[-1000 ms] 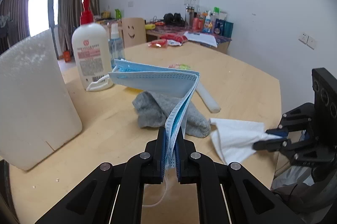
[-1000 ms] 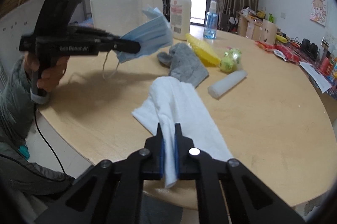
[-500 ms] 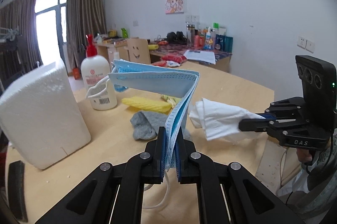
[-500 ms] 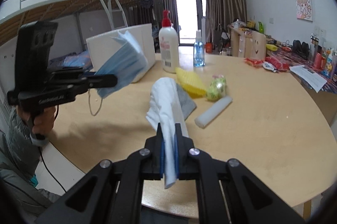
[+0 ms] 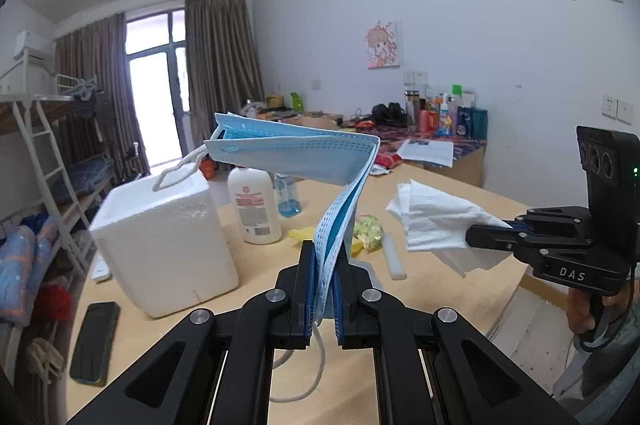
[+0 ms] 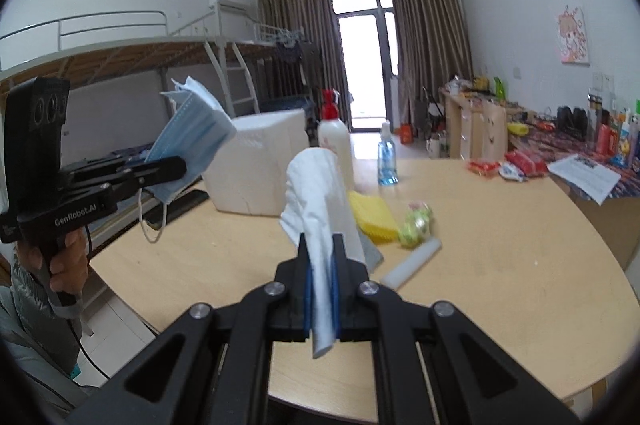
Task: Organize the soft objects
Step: 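Carry the mask and tissue in both grippers toward the white foam box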
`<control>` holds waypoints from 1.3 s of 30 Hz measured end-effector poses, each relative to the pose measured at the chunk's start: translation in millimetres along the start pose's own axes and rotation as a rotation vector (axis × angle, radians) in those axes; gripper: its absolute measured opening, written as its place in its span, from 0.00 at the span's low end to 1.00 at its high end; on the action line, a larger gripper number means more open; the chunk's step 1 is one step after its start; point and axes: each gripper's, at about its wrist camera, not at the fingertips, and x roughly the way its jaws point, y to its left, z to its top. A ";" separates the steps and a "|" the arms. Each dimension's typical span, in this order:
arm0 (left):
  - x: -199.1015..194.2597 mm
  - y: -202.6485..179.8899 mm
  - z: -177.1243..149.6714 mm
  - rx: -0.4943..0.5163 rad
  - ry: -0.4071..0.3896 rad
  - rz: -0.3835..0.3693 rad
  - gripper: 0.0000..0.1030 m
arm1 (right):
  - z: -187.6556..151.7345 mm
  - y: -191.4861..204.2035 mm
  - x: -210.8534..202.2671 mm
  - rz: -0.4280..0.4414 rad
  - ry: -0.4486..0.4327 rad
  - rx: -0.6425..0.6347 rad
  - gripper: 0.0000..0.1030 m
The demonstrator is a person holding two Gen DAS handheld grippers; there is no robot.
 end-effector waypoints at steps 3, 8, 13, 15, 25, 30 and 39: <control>-12.7 -1.5 0.0 -0.011 -0.012 0.036 0.08 | 6.1 4.8 -4.0 0.014 -0.025 -0.011 0.10; -28.0 -1.7 3.5 -0.038 -0.046 0.112 0.08 | 12.9 12.4 -9.4 0.040 -0.069 -0.030 0.10; -45.8 2.0 4.0 -0.080 -0.091 0.219 0.08 | 19.7 21.7 -13.2 0.057 -0.101 -0.045 0.10; -51.6 4.0 3.4 -0.101 -0.103 0.277 0.08 | 20.7 27.2 -13.8 0.070 -0.110 -0.042 0.10; -67.2 12.6 -9.7 -0.151 -0.089 0.392 0.08 | 25.9 55.5 -2.0 0.137 -0.115 -0.074 0.10; -77.5 10.9 -13.5 -0.169 -0.104 0.431 0.08 | 29.0 69.6 2.2 0.193 -0.116 -0.097 0.10; -71.2 17.7 -12.8 -0.202 -0.107 0.459 0.08 | 36.9 84.3 21.5 0.239 -0.097 -0.119 0.10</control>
